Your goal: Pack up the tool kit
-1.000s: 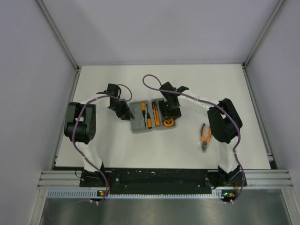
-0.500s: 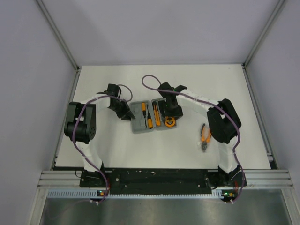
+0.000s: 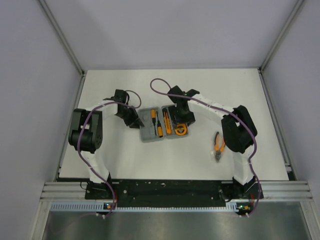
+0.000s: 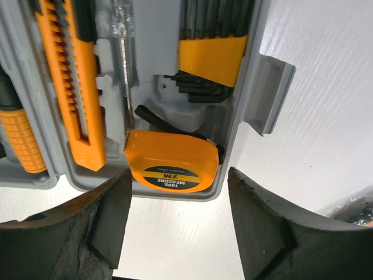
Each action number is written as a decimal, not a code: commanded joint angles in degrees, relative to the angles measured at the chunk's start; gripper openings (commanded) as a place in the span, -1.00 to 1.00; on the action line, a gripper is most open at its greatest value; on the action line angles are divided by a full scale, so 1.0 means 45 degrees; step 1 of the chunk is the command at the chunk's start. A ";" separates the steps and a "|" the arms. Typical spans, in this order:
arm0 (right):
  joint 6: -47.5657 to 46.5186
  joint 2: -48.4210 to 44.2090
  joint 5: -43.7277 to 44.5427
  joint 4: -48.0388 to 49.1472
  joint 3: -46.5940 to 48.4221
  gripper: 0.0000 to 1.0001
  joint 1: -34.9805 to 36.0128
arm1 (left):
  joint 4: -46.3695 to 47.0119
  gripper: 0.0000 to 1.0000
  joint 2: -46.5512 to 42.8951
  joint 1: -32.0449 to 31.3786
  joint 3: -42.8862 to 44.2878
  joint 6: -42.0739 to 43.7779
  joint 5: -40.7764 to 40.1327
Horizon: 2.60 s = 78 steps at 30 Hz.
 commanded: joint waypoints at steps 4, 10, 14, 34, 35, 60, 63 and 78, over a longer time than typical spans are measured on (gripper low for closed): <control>-0.0622 -0.0625 0.0434 0.0459 0.0730 0.14 0.0580 | 0.0123 -0.43 0.0081 0.0076 0.0062 0.0115 -0.0418; -0.0739 -0.0351 0.1156 0.0732 0.0476 -0.03 0.0737 | 0.0142 -0.43 0.0100 0.0076 0.0061 0.0076 -0.0438; -0.0779 -0.0078 0.1332 0.0888 0.0242 -0.09 0.0737 | 0.0143 -0.43 0.0120 0.0076 0.0061 0.0076 -0.0379; -0.1130 0.1035 0.1177 0.1006 -0.1047 -0.14 0.0756 | 0.0103 -0.43 0.0257 0.0095 0.0120 0.0115 -0.0359; -0.1150 0.1133 0.1138 0.1006 -0.1067 -0.15 0.0776 | 0.0103 -0.43 0.0257 0.0095 0.0101 0.0115 -0.0359; -0.0798 0.3320 -0.0855 0.1103 -0.2102 -0.19 0.0698 | 0.0006 -0.43 0.0198 0.0115 0.0140 0.0154 -0.0340; -0.0681 0.3205 -0.0506 0.1162 -0.2278 -0.21 0.0678 | 0.0006 -0.44 0.0160 0.0115 0.0140 0.0173 -0.0301; -0.0700 0.0140 0.1606 0.1221 0.0964 0.08 0.0659 | 0.0006 -0.43 0.0042 0.0115 0.0198 0.0095 -0.0223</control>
